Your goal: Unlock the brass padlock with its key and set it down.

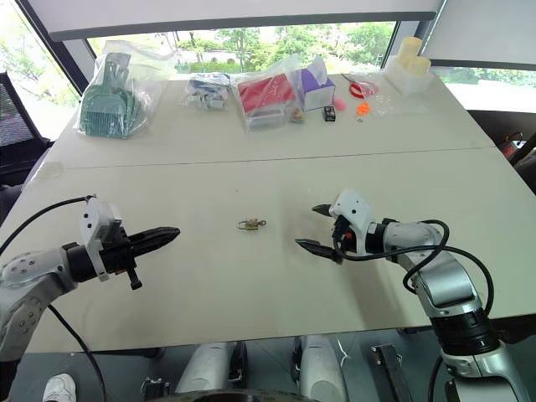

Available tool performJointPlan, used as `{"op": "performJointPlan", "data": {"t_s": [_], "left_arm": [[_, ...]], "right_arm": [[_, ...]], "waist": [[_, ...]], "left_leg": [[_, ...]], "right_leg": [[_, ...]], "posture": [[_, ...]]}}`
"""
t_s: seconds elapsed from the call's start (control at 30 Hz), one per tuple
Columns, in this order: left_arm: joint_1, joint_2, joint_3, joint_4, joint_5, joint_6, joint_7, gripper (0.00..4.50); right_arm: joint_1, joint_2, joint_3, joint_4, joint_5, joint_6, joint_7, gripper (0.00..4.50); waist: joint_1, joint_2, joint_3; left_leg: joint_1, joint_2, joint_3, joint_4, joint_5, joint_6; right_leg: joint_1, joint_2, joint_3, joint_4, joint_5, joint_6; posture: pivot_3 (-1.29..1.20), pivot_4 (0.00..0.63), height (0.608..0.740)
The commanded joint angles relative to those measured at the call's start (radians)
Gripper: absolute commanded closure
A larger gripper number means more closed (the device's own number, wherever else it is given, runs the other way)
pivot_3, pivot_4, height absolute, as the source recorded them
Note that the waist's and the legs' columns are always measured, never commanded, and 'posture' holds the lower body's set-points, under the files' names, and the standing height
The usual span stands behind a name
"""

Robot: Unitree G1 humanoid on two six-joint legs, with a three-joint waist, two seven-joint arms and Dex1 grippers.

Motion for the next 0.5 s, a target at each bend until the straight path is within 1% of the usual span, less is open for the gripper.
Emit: {"op": "performJointPlan", "data": {"t_s": [0.03,0.17,0.5], "left_arm": [[-0.025,-0.003,-0.003,-0.004,0.017,-0.029,0.007,4.5],[-0.042,-0.009,-0.004,0.0,0.003,-0.014,0.007,4.5],[-0.042,-0.003,-0.026,0.027,0.04,-0.054,-0.026,4.5]], "right_arm": [[-0.01,0.001,-0.008,-0.056,0.023,0.011,-0.004,0.03],[-0.014,0.005,-0.005,-0.067,0.024,0.022,-0.01,0.03],[-0.047,0.016,0.019,-0.057,0.012,0.014,-0.013,0.03]], "waist": [[0.0,0.0,0.0],[0.0,0.0,0.0],[0.0,0.0,0.0]], "left_leg": [[0.0,0.0,0.0,0.0,0.0,0.0],[0.0,0.0,0.0,0.0,0.0,0.0],[0.0,0.0,0.0,0.0,0.0,0.0]], "right_leg": [[0.0,0.0,0.0,0.0,0.0,0.0],[0.0,0.0,0.0,0.0,0.0,0.0],[0.0,0.0,0.0,0.0,0.0,0.0]], "posture": [[0.0,0.15,0.74],[0.0,0.15,0.74],[0.0,0.15,0.74]]}}
